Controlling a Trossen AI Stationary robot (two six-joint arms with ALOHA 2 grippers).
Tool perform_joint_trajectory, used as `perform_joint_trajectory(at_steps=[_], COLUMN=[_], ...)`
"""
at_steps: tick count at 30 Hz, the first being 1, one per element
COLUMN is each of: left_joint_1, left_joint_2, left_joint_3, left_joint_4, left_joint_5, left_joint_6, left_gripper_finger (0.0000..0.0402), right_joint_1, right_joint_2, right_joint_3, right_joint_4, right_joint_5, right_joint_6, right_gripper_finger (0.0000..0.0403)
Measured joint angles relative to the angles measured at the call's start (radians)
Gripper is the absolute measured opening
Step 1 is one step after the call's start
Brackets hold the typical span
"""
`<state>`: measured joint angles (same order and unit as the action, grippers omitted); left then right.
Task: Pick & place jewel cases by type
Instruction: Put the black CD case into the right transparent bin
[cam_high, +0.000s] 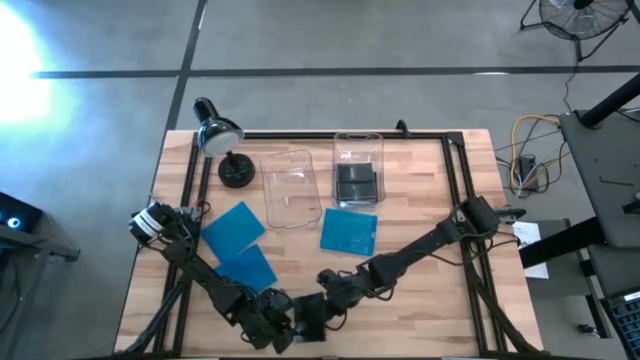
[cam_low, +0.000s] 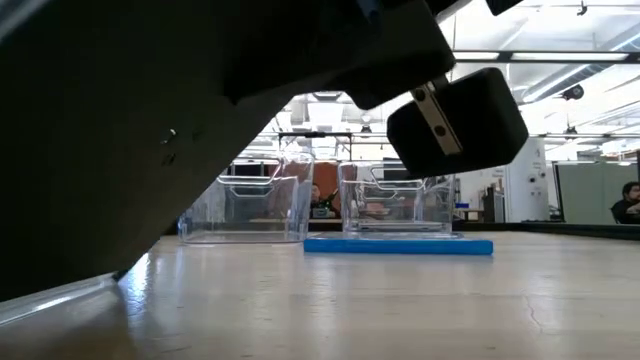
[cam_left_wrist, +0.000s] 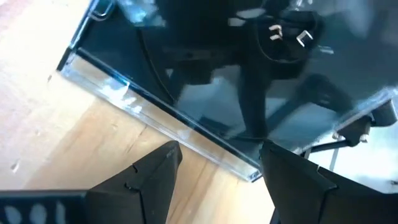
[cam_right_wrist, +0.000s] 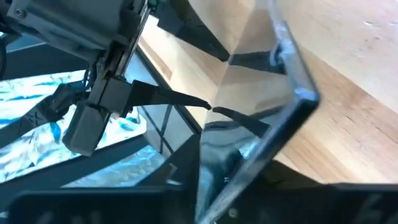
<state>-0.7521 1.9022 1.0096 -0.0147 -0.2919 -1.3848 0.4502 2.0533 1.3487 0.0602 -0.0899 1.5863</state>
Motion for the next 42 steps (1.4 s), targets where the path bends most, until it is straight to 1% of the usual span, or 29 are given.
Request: perform_joint_trajectory(at_steps=[4,7,11,14,16,20,23,24,26,28,31,32,34,37,38,42], left_joint_1=[0.0,0.001,0.006,-0.001,-0.002,0.002,0.005,0.006,0.014,0.029,0.065,0.079,0.109,0.156,0.171,0.239], left_joint_2=[-0.016,-0.047,-0.12,-0.197,-0.251,-0.372,-0.452,-0.48,-0.535,-0.582,-0.647,-0.668,-0.705,-0.748,-0.759,-0.795], left_joint_3=[0.0,-0.004,-0.007,-0.005,-0.005,-0.004,-0.003,-0.003,-0.002,-0.002,-0.002,-0.002,-0.002,-0.002,-0.002,-0.002], left_joint_4=[0.0,-0.022,-0.11,-0.212,-0.276,-0.311,-0.316,-0.316,-0.315,-0.319,-0.338,-0.349,-0.379,-0.434,-0.451,-0.52], left_joint_5=[-0.008,-0.042,-0.093,-0.127,-0.162,-0.273,-0.371,-0.404,-0.458,-0.48,-0.464,-0.456,-0.445,-0.421,-0.414,-0.342], left_joint_6=[0.0,0.025,0.024,-0.009,-0.03,-0.035,-0.034,-0.029,-0.015,0.007,0.023,0.029,0.056,0.105,0.115,0.136], left_gripper_finger=[0.0213,0.0214,0.0214,0.0214,0.0214,0.0214,0.0214,0.0214,0.0214,0.0214,0.0214,0.0214,0.0214,0.0214,0.0214,0.0213], right_joint_1=[0.0,0.003,0.014,0.023,0.034,0.055,0.04,0.021,-0.038,-0.119,-0.279,-0.345,-0.48,-0.671,-0.728,-0.9], right_joint_2=[-0.006,-0.031,-0.121,-0.241,-0.338,-0.533,-0.663,-0.701,-0.763,-0.803,-0.837,-0.841,-0.836,-0.8,-0.788,-0.748], right_joint_3=[-0.006,-0.006,-0.014,-0.034,-0.045,-0.052,-0.054,-0.056,-0.066,-0.078,-0.102,-0.111,-0.132,-0.175,-0.19,-0.238], right_joint_4=[-0.025,-0.117,-0.276,-0.386,-0.474,-0.678,-0.824,-0.854,-0.892,-0.895,-0.895,-0.893,-0.888,-0.855,-0.842,-0.722], right_joint_5=[0.01,0.048,0.151,0.243,0.325,0.545,0.684,0.705,0.716,0.703,0.627,0.583,0.45,0.254,0.21,0.026], right_joint_6=[0.015,0.012,-0.014,-0.033,-0.041,-0.029,-0.024,-0.04,-0.094,-0.169,-0.286,-0.321,-0.408,-0.505,-0.526,-0.588], right_gripper_finger=[0.0019,0.001,0.0009,0.0009,0.0009,0.0009,0.0009,0.0009,0.0009,0.0009,0.0009,0.0009,0.0009,0.0009,0.0009,0.0009])
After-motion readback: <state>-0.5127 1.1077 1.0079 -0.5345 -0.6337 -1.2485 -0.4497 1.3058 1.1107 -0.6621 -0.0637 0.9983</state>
